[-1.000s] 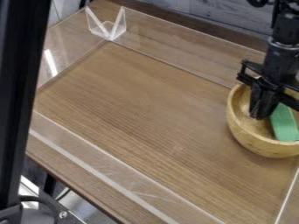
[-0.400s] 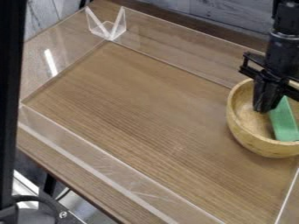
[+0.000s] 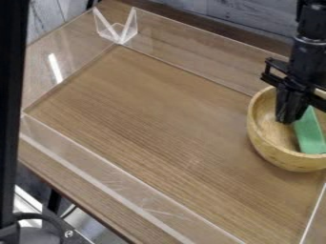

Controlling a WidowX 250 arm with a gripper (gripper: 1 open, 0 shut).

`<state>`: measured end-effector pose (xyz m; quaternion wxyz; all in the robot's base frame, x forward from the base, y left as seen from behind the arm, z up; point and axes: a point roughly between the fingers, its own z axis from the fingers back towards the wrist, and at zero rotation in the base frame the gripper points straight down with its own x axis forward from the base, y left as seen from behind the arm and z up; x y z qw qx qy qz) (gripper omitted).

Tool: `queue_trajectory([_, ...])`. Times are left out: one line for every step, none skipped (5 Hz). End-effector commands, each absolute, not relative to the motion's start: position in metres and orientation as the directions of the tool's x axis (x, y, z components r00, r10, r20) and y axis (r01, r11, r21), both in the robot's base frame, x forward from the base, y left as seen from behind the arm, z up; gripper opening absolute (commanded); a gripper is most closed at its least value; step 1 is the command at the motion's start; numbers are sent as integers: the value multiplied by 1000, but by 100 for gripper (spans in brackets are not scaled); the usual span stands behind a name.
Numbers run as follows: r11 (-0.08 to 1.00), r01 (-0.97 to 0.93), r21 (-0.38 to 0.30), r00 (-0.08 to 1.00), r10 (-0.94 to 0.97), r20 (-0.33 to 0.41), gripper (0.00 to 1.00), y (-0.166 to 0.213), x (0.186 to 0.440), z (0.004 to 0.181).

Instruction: Put the green block in the brown bowl

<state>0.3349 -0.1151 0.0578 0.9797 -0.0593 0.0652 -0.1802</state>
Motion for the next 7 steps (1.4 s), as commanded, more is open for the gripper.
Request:
queue_trajectory([928,346,-137,936,-352,-26,0,-114,342,84])
queue_trajectory([930,340,-139,937,-347,-29,0,-112,342,84])
queue_trajectory([932,335,-141,939,-343,-32,0,-110,342,84])
queue_trajectory([933,329,-143,941,-338,-36,0,-109,342,83])
queue_trajectory([935,324,-145,942,-332,-40,0,-107,342,83])
queue_trajectory([937,318,-147,944,-327,-44,0,-105,342,82])
queue_trajectory([939,311,-148,946,-321,-48,0,-103,342,82])
